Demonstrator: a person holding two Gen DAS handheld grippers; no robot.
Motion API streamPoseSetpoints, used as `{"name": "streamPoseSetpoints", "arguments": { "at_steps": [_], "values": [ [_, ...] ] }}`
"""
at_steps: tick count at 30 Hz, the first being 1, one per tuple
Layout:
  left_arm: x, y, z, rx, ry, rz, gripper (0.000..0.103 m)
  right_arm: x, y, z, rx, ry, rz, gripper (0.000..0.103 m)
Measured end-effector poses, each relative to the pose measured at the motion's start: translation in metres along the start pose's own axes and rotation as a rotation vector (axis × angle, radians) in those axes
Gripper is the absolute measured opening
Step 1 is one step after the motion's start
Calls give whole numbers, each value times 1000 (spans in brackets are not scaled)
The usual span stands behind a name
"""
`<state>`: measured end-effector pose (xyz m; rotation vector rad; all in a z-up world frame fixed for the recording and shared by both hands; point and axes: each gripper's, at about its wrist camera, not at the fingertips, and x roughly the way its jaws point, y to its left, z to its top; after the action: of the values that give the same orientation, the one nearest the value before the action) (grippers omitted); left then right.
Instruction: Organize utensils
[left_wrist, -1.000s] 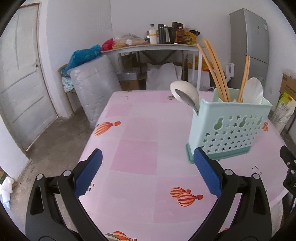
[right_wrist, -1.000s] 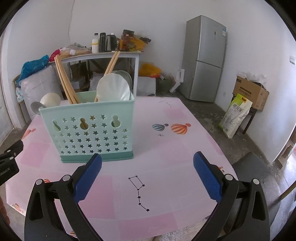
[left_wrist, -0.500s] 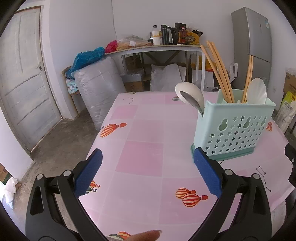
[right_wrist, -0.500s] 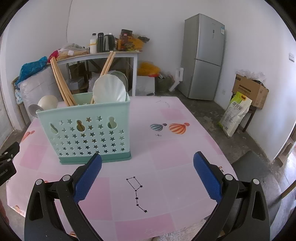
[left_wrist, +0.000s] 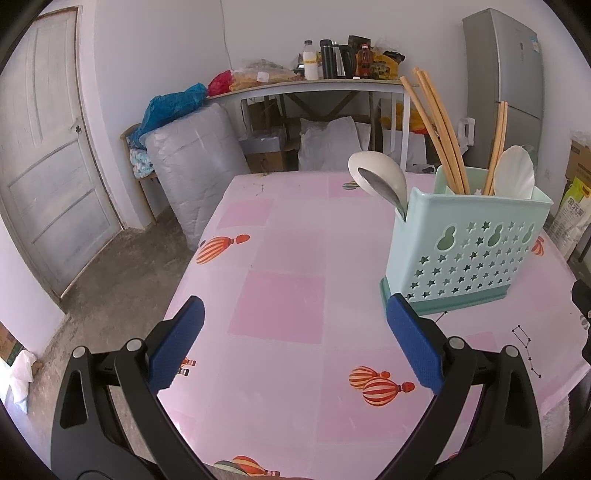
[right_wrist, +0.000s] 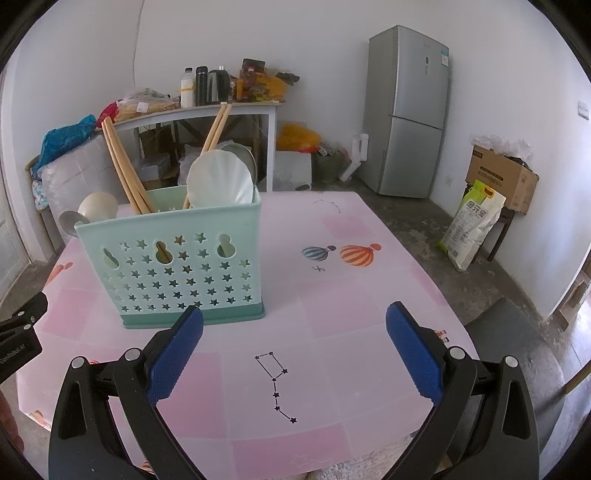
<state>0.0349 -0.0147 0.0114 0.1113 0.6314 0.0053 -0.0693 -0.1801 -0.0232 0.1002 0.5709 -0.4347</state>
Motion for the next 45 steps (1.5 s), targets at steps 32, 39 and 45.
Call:
{"name": "streamPoseSetpoints", "arguments": {
  "at_steps": [32,39,45],
  "values": [
    [3,8,2,-2,13,-2,95,-2,-1,2,4,2,4,96],
    [3,5,0,3,17,1,95,-2,-1,2,6,1,5,96],
    [3,5,0,2,16,2,95,-3,-1,2,5,1,4,96]
  ]
}}
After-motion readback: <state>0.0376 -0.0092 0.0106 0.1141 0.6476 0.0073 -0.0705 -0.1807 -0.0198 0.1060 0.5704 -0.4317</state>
